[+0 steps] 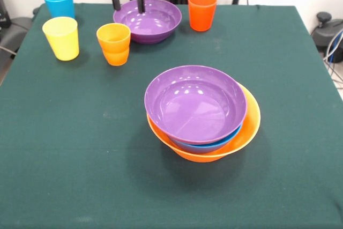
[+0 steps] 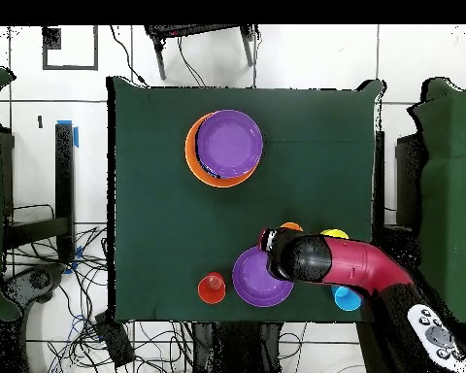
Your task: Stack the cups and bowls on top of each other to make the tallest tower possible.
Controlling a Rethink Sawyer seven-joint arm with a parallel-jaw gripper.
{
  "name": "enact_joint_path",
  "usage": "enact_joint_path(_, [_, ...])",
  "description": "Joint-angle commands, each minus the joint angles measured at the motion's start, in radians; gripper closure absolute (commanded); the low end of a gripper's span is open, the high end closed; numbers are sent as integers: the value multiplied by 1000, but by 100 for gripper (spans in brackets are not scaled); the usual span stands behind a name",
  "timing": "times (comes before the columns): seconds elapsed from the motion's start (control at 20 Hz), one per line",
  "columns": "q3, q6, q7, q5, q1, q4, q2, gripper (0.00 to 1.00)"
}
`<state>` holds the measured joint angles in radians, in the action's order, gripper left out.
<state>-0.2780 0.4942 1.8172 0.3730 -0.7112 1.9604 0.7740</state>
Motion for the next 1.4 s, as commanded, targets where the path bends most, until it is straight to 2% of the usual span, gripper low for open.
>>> enact_joint_path(0.05, [-59, -2, -29, 50, 23, -23, -78, 0])
enact_joint_path(0.5, [-24, -91, 7, 91, 54, -70, -181, 0])
enact_joint_path(0.75, [-18, -137, 5, 110, 46, -84, -239, 0])
enact_joint_path(1.0, [-52, -116, -35, 104, 6, -107, -261, 0])
enact_joint_path(1.15, [-72, -73, -71, 99, -28, -113, -245, 0])
enact_joint_path(1.4, [-83, 3, -100, 85, -40, -134, -204, 0])
